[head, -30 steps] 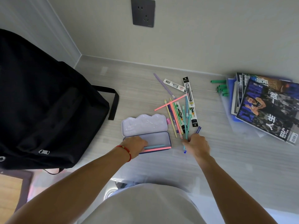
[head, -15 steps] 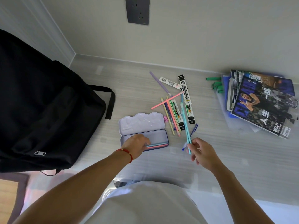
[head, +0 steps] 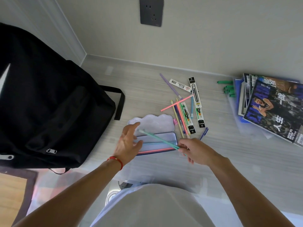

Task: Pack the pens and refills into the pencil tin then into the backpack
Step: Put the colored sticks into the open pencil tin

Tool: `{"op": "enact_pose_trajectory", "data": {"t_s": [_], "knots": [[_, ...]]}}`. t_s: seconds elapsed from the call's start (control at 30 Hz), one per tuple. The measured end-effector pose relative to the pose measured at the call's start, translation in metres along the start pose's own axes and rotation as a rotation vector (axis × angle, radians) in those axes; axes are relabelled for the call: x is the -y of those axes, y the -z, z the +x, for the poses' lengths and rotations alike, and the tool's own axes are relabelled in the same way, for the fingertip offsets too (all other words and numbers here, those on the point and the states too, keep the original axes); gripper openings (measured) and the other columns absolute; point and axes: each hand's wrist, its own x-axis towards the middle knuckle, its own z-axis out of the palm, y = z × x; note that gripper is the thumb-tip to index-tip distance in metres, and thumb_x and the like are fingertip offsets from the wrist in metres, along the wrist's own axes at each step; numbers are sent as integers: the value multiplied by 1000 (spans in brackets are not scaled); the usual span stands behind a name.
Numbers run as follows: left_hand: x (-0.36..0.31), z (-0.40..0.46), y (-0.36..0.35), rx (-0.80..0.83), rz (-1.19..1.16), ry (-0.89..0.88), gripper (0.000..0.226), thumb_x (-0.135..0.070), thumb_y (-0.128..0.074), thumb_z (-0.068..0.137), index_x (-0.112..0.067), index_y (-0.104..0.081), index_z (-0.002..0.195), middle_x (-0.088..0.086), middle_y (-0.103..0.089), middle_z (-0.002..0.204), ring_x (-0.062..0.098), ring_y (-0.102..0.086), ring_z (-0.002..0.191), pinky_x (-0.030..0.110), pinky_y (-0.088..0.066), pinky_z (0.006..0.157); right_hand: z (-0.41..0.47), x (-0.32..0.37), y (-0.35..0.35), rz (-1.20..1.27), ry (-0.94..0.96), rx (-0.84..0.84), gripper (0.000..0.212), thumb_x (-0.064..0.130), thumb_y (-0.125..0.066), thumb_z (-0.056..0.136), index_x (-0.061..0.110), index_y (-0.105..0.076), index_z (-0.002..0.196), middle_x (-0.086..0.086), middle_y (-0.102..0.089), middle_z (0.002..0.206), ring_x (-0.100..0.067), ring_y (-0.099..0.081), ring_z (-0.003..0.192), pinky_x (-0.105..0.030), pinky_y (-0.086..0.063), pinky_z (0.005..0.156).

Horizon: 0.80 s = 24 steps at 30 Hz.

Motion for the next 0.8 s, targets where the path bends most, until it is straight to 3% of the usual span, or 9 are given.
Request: {"op": "enact_pose_trajectory", "data": {"t_s": [0.1, 0.2, 0.27, 0.33, 0.37, 0.43, 0.53, 0.7, 0.8], "knots": [[7, 1, 6, 87, -29, 12, 52, -13, -63, 90, -35, -51, 136, -5, -59, 123, 14, -66, 96, 21, -57, 80, 13, 14, 4, -55, 21, 24, 10, 21, -55, 101, 19, -61, 93, -6, -70, 78, -18, -68, 52, -30, -53, 50], [18, 0, 12, 107, 9, 104, 27, -22, -63, 89, -40, -64, 109, -6, -69, 91, 9, -66, 80, 13, -51, 64, 23, 19, 7, -86, 40, -12, 9, 23, -58, 101, 17, -63, 96, -3, -68, 74, -16, -66, 53, -29, -50, 53], [25, -2, 16, 106, 62, 91, 15, -24, -64, 89, -38, -65, 95, -11, -68, 82, 4, -62, 75, 9, -46, 63, 26, 19, 7, -78, 48, -45, 9, 25, -61, 99, 17, -65, 97, 0, -69, 71, -16, -66, 56, -34, -53, 58], [30, -1, 19, 100, -9, 130, 7, -25, -66, 87, -31, -67, 89, -8, -70, 77, 7, -64, 71, 13, -51, 66, 28, 18, 4, -28, 45, -43, 9, 25, -64, 99, 16, -67, 97, -4, -70, 70, -14, -66, 55, -37, -56, 62], [29, 1, 19, 89, -140, 192, 3, -22, -69, 87, -25, -68, 87, -1, -73, 74, 13, -66, 69, 22, -57, 69, 29, 18, 1, 17, 40, -40, 9, 24, -64, 99, 16, -67, 97, -6, -71, 69, -12, -64, 53, -36, -56, 61], [22, 2, 19, 44, -523, 340, 6, -12, -70, 90, -9, -68, 85, 11, -73, 74, 25, -66, 69, 35, -62, 70, 30, 18, -7, 126, 29, -49, 9, 22, -64, 98, 15, -69, 95, -8, -71, 68, -10, -63, 50, -32, -54, 57], [8, 5, 11, -9, -912, 487, 9, -12, -65, 94, -4, -66, 89, 21, -73, 87, 28, -71, 77, 33, -62, 70, 32, 23, -19, 264, 43, -71, 12, 19, -67, 97, 22, -69, 86, -4, -71, 62, -10, -63, 49, -27, -53, 53], [-3, 12, 2, -169, -1004, 546, 19, -9, -66, 93, 1, -60, 108, 20, -70, 90, 32, -71, 80, 37, -61, 79, 31, 32, -24, 344, 58, -25, 20, 14, -68, 96, 25, -71, 80, -1, -70, 59, -11, -64, 49, -24, -52, 51], [-5, 14, 10, -111, -993, 473, 15, -12, -63, 95, -4, -63, 108, 16, -70, 95, 30, -70, 81, 33, -61, 74, 32, 30, -13, 332, 47, -3, 12, 14, -68, 96, 16, -75, 87, -2, -72, 61, -11, -66, 50, -20, -51, 52]]}}
